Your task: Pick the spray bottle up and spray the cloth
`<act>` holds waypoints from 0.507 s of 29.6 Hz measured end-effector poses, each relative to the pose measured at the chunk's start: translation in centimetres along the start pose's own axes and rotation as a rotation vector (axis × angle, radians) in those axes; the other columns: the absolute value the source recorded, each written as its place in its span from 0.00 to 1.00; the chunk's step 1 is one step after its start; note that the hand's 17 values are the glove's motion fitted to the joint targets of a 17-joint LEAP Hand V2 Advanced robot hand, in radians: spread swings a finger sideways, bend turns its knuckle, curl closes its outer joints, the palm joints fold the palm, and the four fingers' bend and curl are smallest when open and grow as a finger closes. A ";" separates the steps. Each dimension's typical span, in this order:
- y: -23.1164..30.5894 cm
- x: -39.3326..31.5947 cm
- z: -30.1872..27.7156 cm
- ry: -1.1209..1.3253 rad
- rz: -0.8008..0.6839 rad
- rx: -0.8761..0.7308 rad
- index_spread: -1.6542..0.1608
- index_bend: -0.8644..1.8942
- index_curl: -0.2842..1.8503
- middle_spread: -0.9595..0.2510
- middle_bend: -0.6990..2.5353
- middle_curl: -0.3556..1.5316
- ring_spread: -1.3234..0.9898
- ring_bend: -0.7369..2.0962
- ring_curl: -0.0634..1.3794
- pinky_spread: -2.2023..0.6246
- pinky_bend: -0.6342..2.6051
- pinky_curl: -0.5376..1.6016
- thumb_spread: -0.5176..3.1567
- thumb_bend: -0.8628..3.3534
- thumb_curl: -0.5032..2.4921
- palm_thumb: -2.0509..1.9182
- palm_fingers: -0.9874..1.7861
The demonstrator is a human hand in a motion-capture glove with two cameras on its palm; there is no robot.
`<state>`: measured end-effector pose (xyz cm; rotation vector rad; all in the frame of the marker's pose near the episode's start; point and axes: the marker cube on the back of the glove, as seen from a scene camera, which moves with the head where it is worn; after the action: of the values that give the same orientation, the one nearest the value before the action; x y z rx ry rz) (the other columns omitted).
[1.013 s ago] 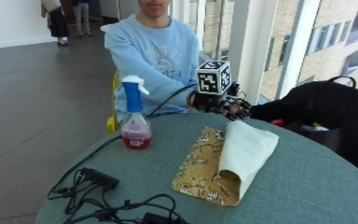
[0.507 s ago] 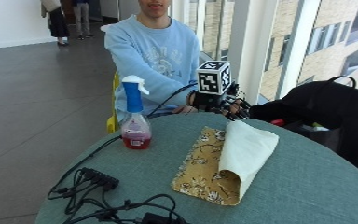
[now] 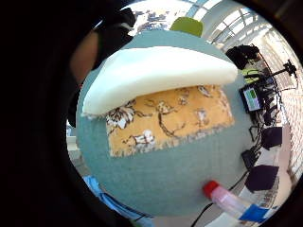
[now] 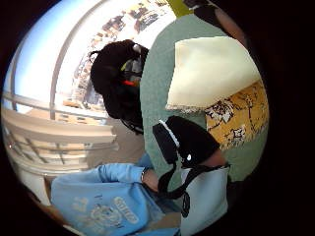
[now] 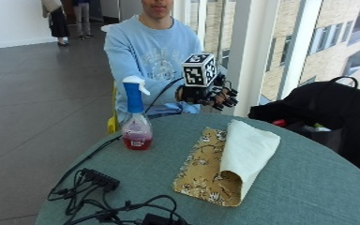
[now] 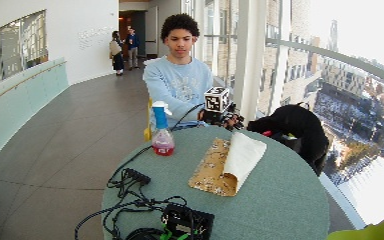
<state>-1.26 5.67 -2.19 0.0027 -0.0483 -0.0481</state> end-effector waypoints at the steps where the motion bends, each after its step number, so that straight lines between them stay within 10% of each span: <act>1: 1.0 -0.2 -0.3 -0.008 -0.006 0.009 0.69 0.37 0.26 0.74 0.31 0.35 0.57 0.32 0.19 0.85 0.28 0.38 0.45 0.23 0.24 0.66 0.52; 15: 17.9 0.5 -6.4 -0.136 0.010 0.234 0.68 0.37 0.27 0.74 0.30 0.36 0.58 0.32 0.19 0.86 0.28 0.39 0.43 0.20 0.25 0.64 0.50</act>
<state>0.38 23.53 -8.48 0.2333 -0.1893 -0.0324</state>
